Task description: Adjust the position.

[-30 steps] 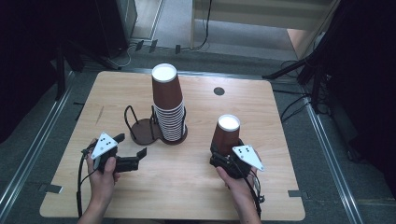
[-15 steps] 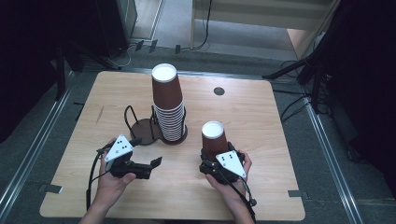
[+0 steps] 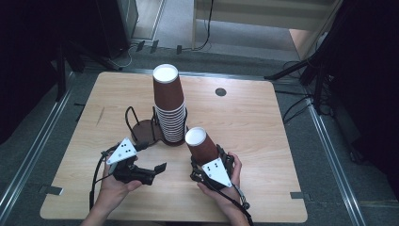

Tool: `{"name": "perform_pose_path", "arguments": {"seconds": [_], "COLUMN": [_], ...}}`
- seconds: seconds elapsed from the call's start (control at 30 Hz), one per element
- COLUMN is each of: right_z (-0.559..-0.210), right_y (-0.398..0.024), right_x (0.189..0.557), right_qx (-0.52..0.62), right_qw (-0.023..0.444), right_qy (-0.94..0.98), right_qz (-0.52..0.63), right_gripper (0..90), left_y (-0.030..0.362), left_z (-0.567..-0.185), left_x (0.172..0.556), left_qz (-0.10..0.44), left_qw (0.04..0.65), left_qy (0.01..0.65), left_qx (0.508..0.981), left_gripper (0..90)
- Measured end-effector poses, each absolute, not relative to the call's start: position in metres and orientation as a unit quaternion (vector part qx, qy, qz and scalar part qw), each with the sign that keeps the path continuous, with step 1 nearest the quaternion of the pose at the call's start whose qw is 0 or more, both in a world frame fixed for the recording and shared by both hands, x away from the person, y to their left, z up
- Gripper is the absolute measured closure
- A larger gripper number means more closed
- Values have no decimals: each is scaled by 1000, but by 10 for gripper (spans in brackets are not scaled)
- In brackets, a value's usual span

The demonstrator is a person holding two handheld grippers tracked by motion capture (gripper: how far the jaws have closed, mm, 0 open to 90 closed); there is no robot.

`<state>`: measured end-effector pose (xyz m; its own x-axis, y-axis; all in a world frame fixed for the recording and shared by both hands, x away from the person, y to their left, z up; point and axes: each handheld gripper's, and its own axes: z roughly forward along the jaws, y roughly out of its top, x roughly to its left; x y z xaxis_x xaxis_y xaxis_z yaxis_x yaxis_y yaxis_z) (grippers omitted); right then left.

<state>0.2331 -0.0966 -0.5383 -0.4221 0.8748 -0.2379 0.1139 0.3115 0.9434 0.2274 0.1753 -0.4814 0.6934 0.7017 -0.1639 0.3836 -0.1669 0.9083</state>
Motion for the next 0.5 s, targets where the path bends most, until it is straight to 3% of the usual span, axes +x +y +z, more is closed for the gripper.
{"name": "perform_pose_path", "arguments": {"seconds": [0.5], "right_z": [-550], "right_y": [-76], "right_x": [222], "right_qx": [295], "right_qw": [409], "right_qy": [730], "right_qz": [462], "right_gripper": [99], "left_y": [169], "left_z": [-481], "left_x": [227], "left_qz": [127], "left_qw": [539], "left_qy": [354], "left_qx": [754], "left_gripper": [61]}}
